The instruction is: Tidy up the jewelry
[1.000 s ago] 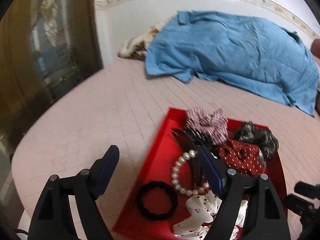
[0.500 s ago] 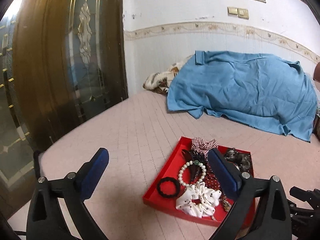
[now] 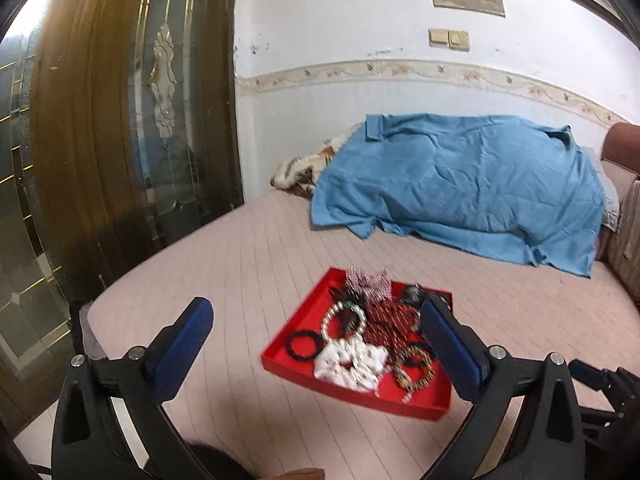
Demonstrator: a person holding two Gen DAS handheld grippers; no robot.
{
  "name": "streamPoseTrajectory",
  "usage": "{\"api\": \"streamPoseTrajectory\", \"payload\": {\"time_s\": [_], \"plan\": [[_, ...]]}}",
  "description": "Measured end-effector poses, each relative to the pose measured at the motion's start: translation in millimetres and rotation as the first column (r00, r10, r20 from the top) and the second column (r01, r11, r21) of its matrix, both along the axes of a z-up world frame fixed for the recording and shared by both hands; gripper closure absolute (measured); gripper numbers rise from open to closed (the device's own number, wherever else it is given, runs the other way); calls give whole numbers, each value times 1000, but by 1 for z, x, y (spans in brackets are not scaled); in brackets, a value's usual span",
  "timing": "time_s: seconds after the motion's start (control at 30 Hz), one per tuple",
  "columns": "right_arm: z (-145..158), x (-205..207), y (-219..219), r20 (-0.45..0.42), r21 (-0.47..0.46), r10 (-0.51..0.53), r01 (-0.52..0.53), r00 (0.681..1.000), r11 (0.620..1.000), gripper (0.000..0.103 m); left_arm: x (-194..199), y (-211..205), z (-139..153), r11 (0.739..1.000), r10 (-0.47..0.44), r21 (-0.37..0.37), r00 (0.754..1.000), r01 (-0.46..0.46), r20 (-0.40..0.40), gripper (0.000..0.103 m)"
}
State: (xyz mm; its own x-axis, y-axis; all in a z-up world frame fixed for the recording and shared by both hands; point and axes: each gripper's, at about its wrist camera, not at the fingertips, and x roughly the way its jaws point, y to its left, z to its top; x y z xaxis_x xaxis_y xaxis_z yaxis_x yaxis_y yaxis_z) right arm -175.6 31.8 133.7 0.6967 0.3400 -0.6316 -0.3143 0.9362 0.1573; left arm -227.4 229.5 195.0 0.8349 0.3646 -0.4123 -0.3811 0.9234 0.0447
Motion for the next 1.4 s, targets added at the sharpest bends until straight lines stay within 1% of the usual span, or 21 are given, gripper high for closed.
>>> {"api": "streamPoseTrajectory", "payload": {"time_s": [0.13, 0.3, 0.6, 0.8, 1.13, 1.4], "plan": [[4, -10, -7, 20, -7, -15, 15, 1000, 1000, 25, -5, -12, -4, 1000, -12, 3, 999, 12, -39, 0], [7, -18, -8, 38, -26, -22, 23, 999, 999, 25, -9, -26, -10, 999, -25, 27, 996, 27, -88, 0], [7, -26, -4, 56, -60, -25, 28, 998, 998, 21, -11, -29, -16, 999, -51, -9, 990, 50, -128, 0], [3, -26, -3, 53, -74, -32, 36, 998, 997, 21, -8, -28, -22, 998, -62, -31, 985, 58, -159, 0], [-4, -22, -2, 33, -86, -33, 36, 999, 996, 21, -1, -28, -35, 998, -66, -34, 976, 60, -205, 0], [-9, -20, -2, 21, -92, -37, 39, 999, 995, 21, 2, -29, -40, 996, -83, -42, 971, 76, -223, 0]]}}
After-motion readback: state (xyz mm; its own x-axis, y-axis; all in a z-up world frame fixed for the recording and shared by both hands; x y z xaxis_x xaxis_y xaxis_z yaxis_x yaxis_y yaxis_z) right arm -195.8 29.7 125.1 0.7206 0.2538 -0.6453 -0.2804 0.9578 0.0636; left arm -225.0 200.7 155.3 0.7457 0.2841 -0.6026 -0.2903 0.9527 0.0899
